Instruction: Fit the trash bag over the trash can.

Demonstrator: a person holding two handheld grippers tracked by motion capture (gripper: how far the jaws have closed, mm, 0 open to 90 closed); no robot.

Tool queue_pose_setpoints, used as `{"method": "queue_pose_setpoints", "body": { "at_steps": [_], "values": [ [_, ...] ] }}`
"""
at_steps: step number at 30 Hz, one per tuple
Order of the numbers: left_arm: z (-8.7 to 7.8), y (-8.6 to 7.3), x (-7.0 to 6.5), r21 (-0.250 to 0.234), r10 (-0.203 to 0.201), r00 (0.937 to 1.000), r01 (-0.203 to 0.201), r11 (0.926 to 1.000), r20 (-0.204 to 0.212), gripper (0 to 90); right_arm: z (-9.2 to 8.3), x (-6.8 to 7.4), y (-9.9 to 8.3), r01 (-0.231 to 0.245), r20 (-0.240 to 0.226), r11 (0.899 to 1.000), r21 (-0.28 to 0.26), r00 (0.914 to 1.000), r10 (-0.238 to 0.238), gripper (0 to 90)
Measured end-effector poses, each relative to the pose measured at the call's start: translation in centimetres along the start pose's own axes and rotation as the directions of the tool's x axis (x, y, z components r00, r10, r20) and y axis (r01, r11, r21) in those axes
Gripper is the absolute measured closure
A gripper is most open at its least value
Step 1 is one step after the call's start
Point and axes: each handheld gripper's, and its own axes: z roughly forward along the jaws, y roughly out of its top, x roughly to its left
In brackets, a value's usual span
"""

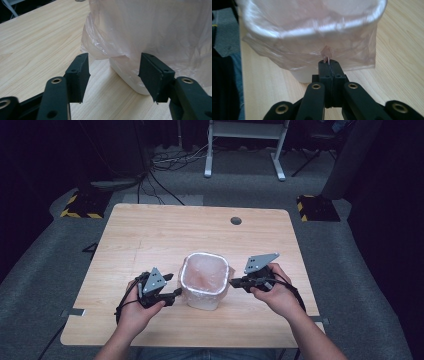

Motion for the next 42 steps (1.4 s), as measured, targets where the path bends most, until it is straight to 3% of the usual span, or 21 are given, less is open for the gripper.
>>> {"method": "queue_pose_setpoints", "body": {
  "at_steps": [4, 9, 14, 16, 17, 20, 27, 31, 36, 42],
  "values": [
    [0.2, 0.0, -0.4, 0.013, 0.032, 0.9992, -0.033, 0.9994, 0.024, 44.1, 1.2, 0.0, -1.0, -0.011, 0.006, 0.999, 0.04, 0.9999, 0.011, 90.0],
    [0.5, -0.1, -1.0, 0.034, 0.066, 0.9964, -0.068, 0.9971, 0.052, 44.2, 3.1, 0.0, -2.5, -0.033, -0.024, 0.995, 0.096, 0.9991, 0.036, 90.0],
    [0.7, -0.6, -0.8, 0.019, 0.033, 0.9974, -0.034, 0.9992, 0.064, 42.7, 4.3, 0.4, -3.8, -0.048, -0.056, 0.987, 0.151, 0.9968, 0.057, 89.1],
    [0.4, -0.7, -0.5, 0.011, 0.019, 0.9984, -0.02, 0.9997, 0.052, 39.3, 3.9, 0.4, -4.1, -0.064, -0.046, 0.987, 0.148, 0.9964, 0.072, 76.0],
    [0.2, -0.7, -0.3, 0.005, 0.007, 0.9988, -0.007, 1.0, 0.048, 39.4, 3.5, 0.3, -4.2, -0.07, -0.042, 0.989, 0.13, 0.9962, 0.077, 66.3],
    [-0.5, -0.7, 0.2, -0.008, -0.011, 0.9994, 0.012, 0.9999, 0.033, 38.9, 1.7, 0.2, -4.0, -0.084, -0.03, 0.993, 0.08, 0.9958, 0.086, 48.7],
    [-1.8, 0.4, 1.2, -0.06, -0.066, 0.9977, 0.065, 0.996, -0.013, 34.5, -2.4, -0.5, -1.9, -0.094, 0.047, 0.994, -0.048, 0.9943, 0.096, 34.5],
    [-2.4, 1.4, 1.4, -0.085, -0.066, 0.9973, 0.063, 0.9944, -0.034, 33.8, -3.4, -1.0, 0.2, -0.078, 0.094, 0.991, -0.108, 0.9917, 0.088, 30.6],
    [-3.4, 2.4, 1.6, -0.118, -0.074, 0.9962, 0.068, 0.9906, -0.046, 33.2, -3.0, -1.3, 3.0, -0.056, 0.117, 0.991, -0.123, 0.9907, 0.07, 28.5],
    [-4.6, 3.8, 1.5, -0.155, -0.084, 0.9952, 0.075, 0.9851, -0.05, 32.2, -0.7, -1.0, 6.4, -0.012, 0.101, 0.995, -0.094, 0.9947, 0.022, 28.0]
  ]
}}
